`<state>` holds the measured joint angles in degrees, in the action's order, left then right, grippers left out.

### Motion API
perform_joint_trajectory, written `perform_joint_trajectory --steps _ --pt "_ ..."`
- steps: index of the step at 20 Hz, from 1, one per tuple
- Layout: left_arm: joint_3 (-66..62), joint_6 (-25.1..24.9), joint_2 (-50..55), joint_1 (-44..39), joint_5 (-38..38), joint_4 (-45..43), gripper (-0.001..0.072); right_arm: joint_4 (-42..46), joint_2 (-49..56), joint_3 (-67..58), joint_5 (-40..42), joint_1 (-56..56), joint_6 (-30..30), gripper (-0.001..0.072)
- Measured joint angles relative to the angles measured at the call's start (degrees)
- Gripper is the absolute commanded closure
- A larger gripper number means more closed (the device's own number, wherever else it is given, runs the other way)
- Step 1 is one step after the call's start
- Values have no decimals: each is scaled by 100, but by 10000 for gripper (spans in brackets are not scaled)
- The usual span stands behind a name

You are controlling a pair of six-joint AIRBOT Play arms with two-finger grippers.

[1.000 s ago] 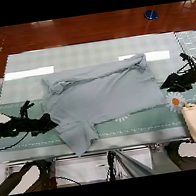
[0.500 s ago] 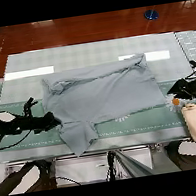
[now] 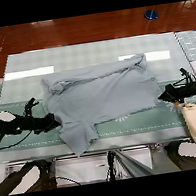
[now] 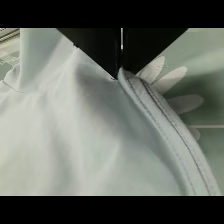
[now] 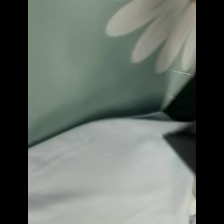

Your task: Fold the shirts.

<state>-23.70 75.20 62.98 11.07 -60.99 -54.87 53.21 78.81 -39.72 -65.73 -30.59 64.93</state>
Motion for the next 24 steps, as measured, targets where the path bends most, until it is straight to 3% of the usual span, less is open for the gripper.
perform_joint_trajectory --steps 3,6,10,13,15,19,24 --pt "-466 -107 -105 0 -59 -151 690 -262 -94 -61 122 208 -96 680" --pt "-1561 -131 -527 24 -525 227 690 -1014 -643 -566 -356 269 -348 681" --pt "-4028 -162 -1443 195 -505 942 690 -2822 -1880 -1919 -376 286 -710 681" --pt "-6054 -168 -1974 321 -236 1150 691 -3676 -2693 -3427 186 286 -852 681" --pt "-7294 -55 -2223 402 -175 1119 691 -3547 -3071 -4531 564 286 -599 681" --pt "-8988 682 -2632 501 -378 621 693 -2347 -3609 -6242 852 286 660 681" --pt "-9737 1611 -3099 535 -1589 -284 693 -120 -4227 -7486 138 286 1941 681"
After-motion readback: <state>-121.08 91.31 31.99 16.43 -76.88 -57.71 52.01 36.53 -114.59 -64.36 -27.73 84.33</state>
